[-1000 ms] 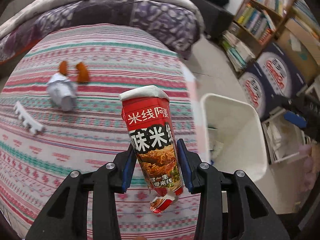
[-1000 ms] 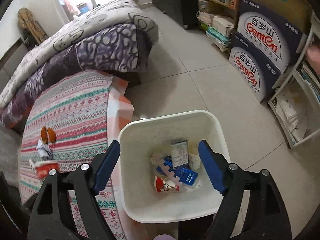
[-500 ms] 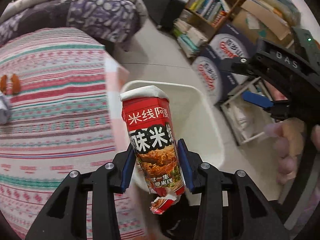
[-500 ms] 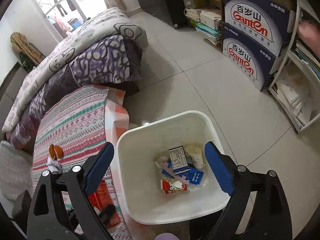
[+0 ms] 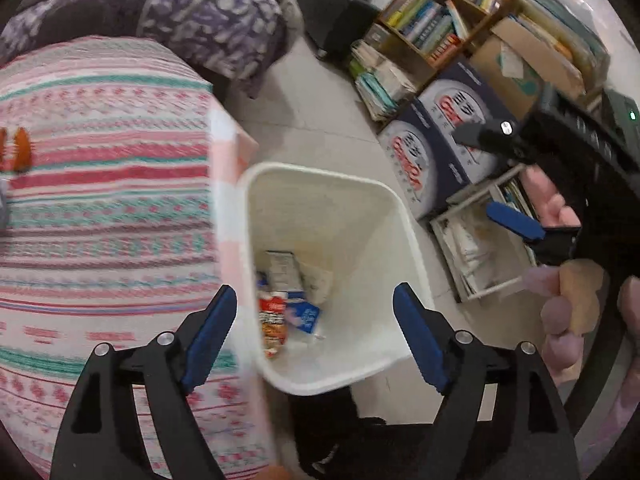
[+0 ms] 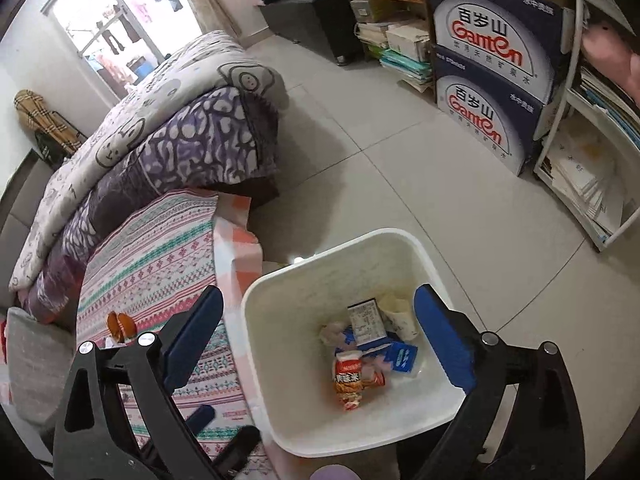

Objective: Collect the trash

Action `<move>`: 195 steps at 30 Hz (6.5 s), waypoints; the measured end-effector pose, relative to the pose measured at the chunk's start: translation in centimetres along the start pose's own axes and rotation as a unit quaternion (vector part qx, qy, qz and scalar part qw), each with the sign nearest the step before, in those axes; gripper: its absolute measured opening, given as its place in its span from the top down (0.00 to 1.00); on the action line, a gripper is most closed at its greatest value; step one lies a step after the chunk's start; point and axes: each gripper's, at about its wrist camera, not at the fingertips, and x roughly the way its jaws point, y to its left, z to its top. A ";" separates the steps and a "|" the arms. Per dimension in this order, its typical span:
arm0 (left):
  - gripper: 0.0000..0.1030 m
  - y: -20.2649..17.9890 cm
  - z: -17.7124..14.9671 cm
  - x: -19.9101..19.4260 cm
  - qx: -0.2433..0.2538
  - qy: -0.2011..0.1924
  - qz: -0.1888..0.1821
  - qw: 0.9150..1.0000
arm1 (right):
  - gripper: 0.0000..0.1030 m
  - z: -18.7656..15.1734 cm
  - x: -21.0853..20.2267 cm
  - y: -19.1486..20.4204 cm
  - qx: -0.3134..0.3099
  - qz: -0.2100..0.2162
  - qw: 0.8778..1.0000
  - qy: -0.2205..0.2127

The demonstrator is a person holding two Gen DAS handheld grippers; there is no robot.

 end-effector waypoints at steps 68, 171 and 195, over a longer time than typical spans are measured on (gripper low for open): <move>0.79 25.3 0.4 -26.6 -0.246 -0.173 0.270 0.915 | 0.46 -16.2 14.7 34.2 -0.395 0.107 0.909 0.081; 0.39 11.0 3.4 -4.2 -0.070 -0.060 0.218 0.972 | 0.08 -1.5 0.7 3.8 0.077 0.083 0.993 0.026; 0.80 27.3 8.0 -4.7 -0.236 -0.020 0.329 0.914 | 0.08 -3.6 4.6 10.0 0.020 0.106 0.989 0.104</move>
